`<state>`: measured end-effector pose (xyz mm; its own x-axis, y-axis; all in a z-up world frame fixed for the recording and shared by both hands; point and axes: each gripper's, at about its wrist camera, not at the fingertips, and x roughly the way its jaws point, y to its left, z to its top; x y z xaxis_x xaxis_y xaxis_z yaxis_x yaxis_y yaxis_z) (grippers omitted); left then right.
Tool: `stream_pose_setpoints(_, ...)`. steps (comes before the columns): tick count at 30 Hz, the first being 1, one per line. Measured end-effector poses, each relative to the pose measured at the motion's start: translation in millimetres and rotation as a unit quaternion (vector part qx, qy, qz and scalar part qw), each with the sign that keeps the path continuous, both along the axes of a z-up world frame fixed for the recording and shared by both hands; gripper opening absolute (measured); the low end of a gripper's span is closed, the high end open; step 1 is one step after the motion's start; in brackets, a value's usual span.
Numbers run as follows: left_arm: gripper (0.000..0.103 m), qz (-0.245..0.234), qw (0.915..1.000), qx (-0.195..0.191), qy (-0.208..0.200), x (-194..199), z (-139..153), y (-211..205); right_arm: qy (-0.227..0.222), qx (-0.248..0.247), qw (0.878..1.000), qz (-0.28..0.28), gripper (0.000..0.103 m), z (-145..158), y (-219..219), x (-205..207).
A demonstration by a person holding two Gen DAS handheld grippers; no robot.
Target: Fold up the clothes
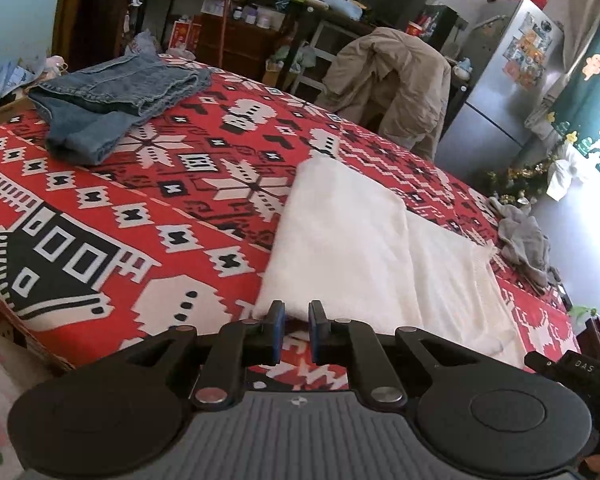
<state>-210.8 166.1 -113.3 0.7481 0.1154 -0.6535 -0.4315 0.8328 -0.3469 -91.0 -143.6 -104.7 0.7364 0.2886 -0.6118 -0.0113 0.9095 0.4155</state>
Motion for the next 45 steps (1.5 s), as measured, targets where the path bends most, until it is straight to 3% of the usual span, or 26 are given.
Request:
stream_pose_setpoints(5, 0.011, 0.005, 0.9999, 0.008, 0.003, 1.4, 2.1, 5.1, -0.002, -0.005, 1.000, 0.012, 0.031, -7.8, 6.4, 11.6)
stream_pose_setpoints(6, 0.011, 0.005, 0.9999, 0.009, 0.001, 1.9, 3.6, 7.5, -0.003, -0.004, 1.000, 0.017, 0.026, -8.6, 9.1, 14.1)
stream_pose_setpoints(7, 0.011, 0.005, 0.9999, 0.009, 0.000, 2.5, 5.3, 10.1, -0.005, -0.009, 1.000, 0.018, 0.010, -9.3, 12.3, 15.7)
stream_pose_setpoints(11, 0.012, -0.009, 0.9999, 0.004, -0.013, 14.1, 21.1, 32.4, -0.036, -0.022, 0.999, 0.032, 0.006, 4.5, 23.5, 15.7)
stream_pose_setpoints(13, 0.019, -0.022, 0.9996, 0.001, -0.015, 25.2, 29.4, 48.6, -0.069, -0.027, 0.996, 0.048, 0.006, 20.1, 28.9, 11.1)
stream_pose_setpoints(15, 0.033, -0.031, 0.9995, -0.001, -0.009, 39.2, 33.9, 68.1, -0.103, -0.035, 0.991, 0.081, 0.006, 42.2, 41.3, 4.5)
stream_pose_setpoints(16, 0.034, -0.034, 0.9994, -0.003, -0.002, 45.8, 35.3, 78.3, -0.115, -0.037, 0.988, 0.096, 0.006, 52.1, 47.9, 0.2)
stream_pose_setpoints(20, 0.034, -0.019, 0.9988, -0.045, -0.007, 44.0, 32.2, 116.2, -0.162, -0.037, 0.970, 0.175, 0.006, 93.0, 96.0, -16.2)
stream_pose_setpoints(24, 0.041, 0.007, 0.9880, -0.153, -0.023, 25.0, 20.8, 147.8, -0.193, -0.058, 0.943, 0.266, 0.006, 108.7, 167.6, -37.9)
stream_pose_setpoints(29, 0.042, 0.017, 0.9831, -0.181, -0.022, 16.5, 16.0, 163.7, -0.162, -0.087, 0.911, 0.369, 0.006, 78.2, 244.5, -75.7)
stream_pose_setpoints(33, 0.042, 0.003, 0.9783, -0.207, -0.013, 23.1, 9.3, 163.9, -0.121, -0.144, 0.899, 0.396, 0.006, 33.7, 275.2, -90.7)
stream_pose_setpoints(36, 0.042, -0.022, 0.9760, -0.217, -0.007, 31.9, 6.5, 155.8, -0.119, -0.152, 0.897, 0.397, 0.007, 28.8, 277.2, -97.9)
stream_pose_setpoints(39, 0.042, -0.053, 0.9731, -0.224, -0.004, 39.8, 4.0, 145.6, -0.103, -0.113, 0.906, 0.394, 0.021, 39.5, 268.1, -97.5)
stream_pose_setpoints(45, 0.042, -0.091, 0.9620, -0.256, -0.022, 41.6, 0.4, 132.5, -0.109, -0.098, 0.920, 0.363, 0.025, 52.7, 226.4, -91.0)
